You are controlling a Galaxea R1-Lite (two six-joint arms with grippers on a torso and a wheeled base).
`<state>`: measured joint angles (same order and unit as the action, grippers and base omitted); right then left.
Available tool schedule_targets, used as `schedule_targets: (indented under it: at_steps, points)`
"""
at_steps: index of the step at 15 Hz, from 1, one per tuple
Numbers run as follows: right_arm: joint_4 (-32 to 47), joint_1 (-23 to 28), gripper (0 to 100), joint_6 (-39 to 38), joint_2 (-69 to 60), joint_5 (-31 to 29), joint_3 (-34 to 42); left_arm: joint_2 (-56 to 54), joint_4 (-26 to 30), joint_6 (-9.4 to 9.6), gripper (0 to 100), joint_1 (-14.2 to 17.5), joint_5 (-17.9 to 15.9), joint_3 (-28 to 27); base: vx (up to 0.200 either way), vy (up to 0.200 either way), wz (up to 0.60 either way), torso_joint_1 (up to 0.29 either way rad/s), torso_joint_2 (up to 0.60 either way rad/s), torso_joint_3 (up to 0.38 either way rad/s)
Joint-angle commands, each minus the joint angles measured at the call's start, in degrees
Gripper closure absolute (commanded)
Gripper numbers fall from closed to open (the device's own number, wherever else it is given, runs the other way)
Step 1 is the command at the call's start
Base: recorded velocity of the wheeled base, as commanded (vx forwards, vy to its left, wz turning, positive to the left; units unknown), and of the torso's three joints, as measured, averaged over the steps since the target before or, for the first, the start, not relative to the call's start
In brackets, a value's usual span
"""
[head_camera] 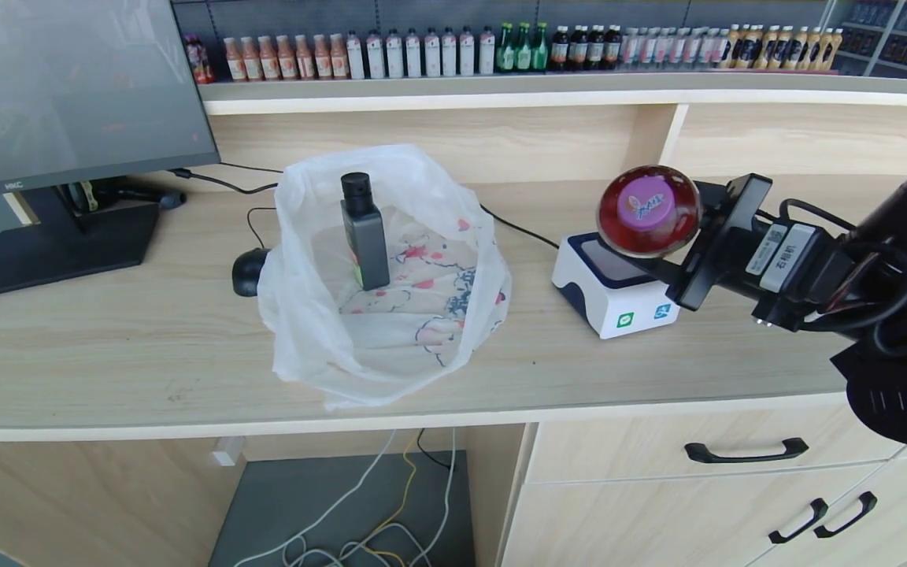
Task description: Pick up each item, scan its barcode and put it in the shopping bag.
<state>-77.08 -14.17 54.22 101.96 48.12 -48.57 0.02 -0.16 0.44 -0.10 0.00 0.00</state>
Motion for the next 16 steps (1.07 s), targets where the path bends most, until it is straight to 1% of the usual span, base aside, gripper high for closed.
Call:
schedule_targets:
  at_steps: [1,7,9,11,16]
  points:
    - [0.0,-0.2,100,0.4,0.3,0.1,0.0,0.0,0.0,0.00,0,0.0,0.0,0.0,0.000,0.000,0.00,0.000,0.00,0.000]
    - [0.1,-0.4,100,1.2,0.9,0.0,0.1,0.0,0.0,0.00,0,0.0,0.0,0.0,0.000,0.000,0.00,0.000,0.00,0.000]
    - [0.1,-0.4,100,1.1,0.9,0.0,0.1,0.0,0.0,0.09,0,0.0,0.0,0.0,0.000,0.000,0.00,0.000,0.00,0.000]
    - [0.1,-0.4,100,1.2,0.9,0.0,0.1,0.0,0.0,0.62,0,0.0,0.0,0.0,0.000,0.000,0.00,0.000,0.00,0.000]
    - [0.1,-0.4,100,1.1,1.5,0.1,-0.1,0.0,0.0,0.62,0,0.0,0.0,0.0,0.000,0.000,0.00,0.000,0.00,0.000]
